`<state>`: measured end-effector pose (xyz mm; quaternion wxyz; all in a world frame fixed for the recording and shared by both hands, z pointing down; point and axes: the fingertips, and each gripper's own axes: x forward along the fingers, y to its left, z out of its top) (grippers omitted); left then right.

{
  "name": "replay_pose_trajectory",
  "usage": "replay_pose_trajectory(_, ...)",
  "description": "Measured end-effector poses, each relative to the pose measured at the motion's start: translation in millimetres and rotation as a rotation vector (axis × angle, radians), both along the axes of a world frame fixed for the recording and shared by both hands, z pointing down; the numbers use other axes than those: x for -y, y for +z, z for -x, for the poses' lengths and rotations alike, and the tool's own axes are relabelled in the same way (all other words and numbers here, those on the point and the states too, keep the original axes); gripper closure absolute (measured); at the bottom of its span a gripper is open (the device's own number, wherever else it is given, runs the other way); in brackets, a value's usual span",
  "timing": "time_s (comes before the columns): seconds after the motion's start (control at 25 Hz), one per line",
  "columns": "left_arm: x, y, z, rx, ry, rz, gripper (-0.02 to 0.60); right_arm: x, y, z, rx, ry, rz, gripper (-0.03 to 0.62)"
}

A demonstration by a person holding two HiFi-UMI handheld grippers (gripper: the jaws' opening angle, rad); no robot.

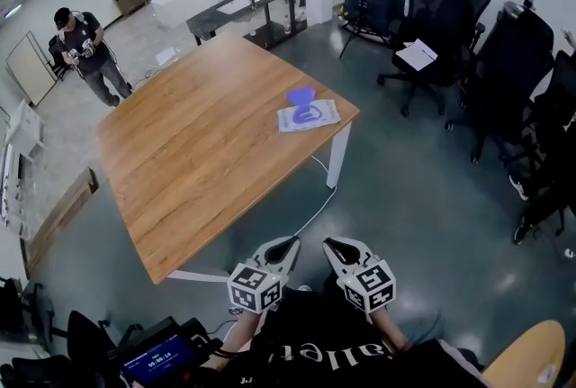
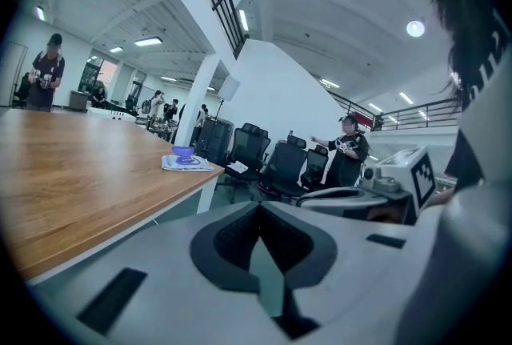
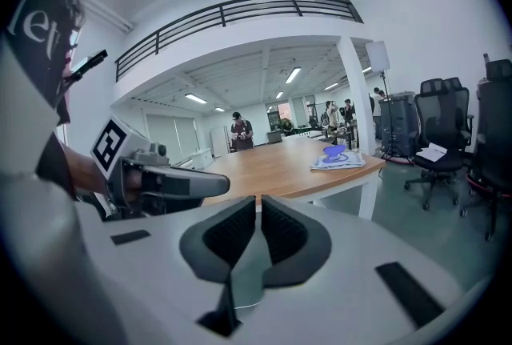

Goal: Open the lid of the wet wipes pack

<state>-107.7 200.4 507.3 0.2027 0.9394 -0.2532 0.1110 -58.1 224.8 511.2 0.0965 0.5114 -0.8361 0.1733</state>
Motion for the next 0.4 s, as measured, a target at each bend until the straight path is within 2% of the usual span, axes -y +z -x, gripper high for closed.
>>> replay_pose_trajectory(0.4, 8, 2, 10, -0.009, -0.03, 0.011, 0.58, -1, 7, -1, -0.023, 0.008, 0.012, 0.563)
